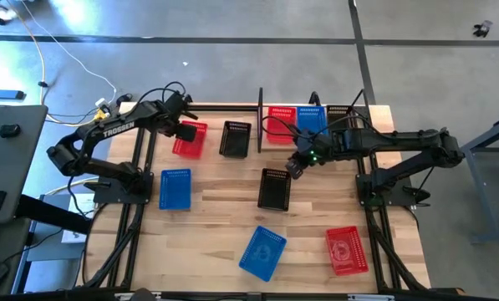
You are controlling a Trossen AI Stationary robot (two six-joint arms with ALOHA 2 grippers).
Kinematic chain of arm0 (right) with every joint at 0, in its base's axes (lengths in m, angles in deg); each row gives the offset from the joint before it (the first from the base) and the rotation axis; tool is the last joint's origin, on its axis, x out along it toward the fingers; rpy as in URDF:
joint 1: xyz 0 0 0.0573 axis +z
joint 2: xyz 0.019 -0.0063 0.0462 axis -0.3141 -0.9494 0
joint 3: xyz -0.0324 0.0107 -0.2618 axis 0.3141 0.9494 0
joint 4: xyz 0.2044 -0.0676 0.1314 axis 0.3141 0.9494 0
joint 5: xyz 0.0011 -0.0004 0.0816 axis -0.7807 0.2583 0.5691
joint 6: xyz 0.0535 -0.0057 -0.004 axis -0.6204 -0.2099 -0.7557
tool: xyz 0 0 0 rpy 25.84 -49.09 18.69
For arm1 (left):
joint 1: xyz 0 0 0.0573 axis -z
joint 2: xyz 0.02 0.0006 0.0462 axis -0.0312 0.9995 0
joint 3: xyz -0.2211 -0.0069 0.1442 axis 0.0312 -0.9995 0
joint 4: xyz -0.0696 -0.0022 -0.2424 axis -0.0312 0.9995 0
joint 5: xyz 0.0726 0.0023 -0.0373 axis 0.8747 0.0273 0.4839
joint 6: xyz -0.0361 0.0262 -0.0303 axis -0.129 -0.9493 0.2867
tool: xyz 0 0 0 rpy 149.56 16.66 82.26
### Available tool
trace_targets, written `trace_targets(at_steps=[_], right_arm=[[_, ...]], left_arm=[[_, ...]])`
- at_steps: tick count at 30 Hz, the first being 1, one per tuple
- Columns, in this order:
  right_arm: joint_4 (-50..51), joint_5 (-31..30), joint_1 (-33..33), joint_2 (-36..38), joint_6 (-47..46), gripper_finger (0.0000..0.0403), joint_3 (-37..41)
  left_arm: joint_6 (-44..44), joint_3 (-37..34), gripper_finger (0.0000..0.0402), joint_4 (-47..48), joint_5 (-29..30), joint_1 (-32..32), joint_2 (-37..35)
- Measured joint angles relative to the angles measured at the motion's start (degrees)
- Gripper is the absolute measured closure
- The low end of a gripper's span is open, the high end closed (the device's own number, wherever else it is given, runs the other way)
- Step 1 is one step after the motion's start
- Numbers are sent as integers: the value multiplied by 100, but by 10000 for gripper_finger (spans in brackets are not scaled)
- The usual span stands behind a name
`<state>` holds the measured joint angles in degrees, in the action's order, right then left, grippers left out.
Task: Stack baskets on shelf by color
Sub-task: Stack the top red bin on the other red bin on the shelf
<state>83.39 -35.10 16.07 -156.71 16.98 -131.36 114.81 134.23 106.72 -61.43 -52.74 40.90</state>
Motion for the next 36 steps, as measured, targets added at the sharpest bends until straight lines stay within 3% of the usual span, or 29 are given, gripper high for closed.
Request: trace_targets(at_steps=[13,23,33,36], right_arm=[[-61,3,0,-2,2,320,0],[-136,19,0,-2,178,320,0],[-392,38,2,-2,302,320,2],[-403,40,2,-2,474,320,2]], left_arm=[[213,-4,271,-199,171,0,778],[344,55,276,-156,-147,-129,1301],[255,55,386,-152,-197,-129,1298],[257,57,395,-135,-218,-129,1229]])
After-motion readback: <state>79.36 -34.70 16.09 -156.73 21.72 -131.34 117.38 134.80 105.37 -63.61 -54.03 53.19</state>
